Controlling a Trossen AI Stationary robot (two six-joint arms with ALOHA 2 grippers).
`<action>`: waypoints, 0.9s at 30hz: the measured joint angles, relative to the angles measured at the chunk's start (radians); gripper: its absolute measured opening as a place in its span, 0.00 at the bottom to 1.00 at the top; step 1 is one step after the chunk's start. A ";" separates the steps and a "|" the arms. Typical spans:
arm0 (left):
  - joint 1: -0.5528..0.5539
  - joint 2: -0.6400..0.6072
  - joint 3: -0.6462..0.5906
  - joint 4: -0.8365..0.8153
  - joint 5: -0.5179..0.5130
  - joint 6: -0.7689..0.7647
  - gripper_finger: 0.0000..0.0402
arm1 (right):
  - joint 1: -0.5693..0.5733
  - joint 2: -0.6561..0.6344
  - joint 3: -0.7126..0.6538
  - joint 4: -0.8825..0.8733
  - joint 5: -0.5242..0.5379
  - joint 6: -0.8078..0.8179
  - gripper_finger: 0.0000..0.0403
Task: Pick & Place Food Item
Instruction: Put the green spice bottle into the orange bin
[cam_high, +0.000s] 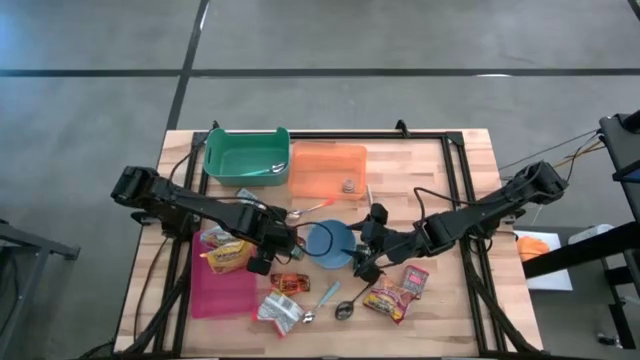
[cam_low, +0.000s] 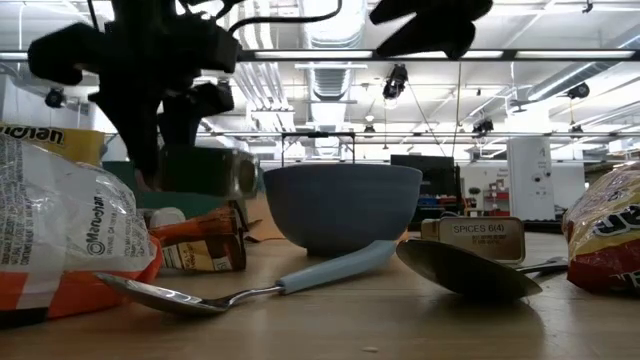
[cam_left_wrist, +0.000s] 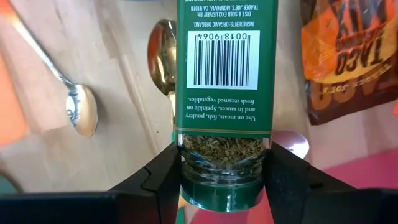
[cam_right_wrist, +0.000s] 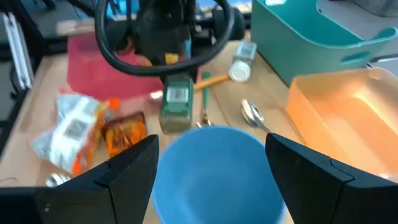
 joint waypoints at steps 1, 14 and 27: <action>-0.002 -0.005 0.007 -0.007 -0.001 -0.004 0.42 | 0.000 0.003 0.003 0.001 0.001 0.000 0.73; -0.049 -0.153 0.092 -0.058 -0.056 -0.054 0.42 | 0.008 0.037 0.019 0.073 0.099 0.086 0.73; -0.071 -0.208 0.112 0.091 -0.053 -0.083 0.42 | 0.009 0.248 0.183 0.244 0.109 -0.055 0.73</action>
